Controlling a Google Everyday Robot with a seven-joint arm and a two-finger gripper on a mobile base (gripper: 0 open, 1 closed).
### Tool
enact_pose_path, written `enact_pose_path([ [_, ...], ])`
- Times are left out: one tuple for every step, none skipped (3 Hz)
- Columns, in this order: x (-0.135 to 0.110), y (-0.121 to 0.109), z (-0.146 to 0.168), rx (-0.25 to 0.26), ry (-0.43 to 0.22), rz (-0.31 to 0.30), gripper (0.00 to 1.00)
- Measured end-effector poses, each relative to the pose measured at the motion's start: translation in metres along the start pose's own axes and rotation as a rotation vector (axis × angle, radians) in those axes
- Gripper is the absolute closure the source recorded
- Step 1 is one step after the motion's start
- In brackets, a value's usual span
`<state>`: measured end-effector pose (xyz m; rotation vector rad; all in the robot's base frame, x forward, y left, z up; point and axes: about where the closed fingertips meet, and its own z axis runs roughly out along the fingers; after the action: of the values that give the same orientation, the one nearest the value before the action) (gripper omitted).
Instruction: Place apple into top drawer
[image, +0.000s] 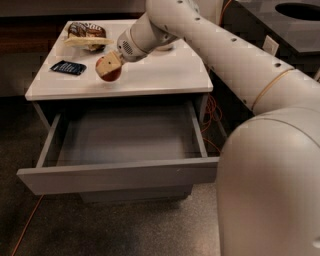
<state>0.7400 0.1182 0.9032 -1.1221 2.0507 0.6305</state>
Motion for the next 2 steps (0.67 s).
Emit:
enact_pose_path([
  [0.006,0.041,-0.010,-0.101,-0.043,-0.039,1.00],
  [0.014,0.069,-0.014,-0.152,-0.034,-0.101,1.00],
])
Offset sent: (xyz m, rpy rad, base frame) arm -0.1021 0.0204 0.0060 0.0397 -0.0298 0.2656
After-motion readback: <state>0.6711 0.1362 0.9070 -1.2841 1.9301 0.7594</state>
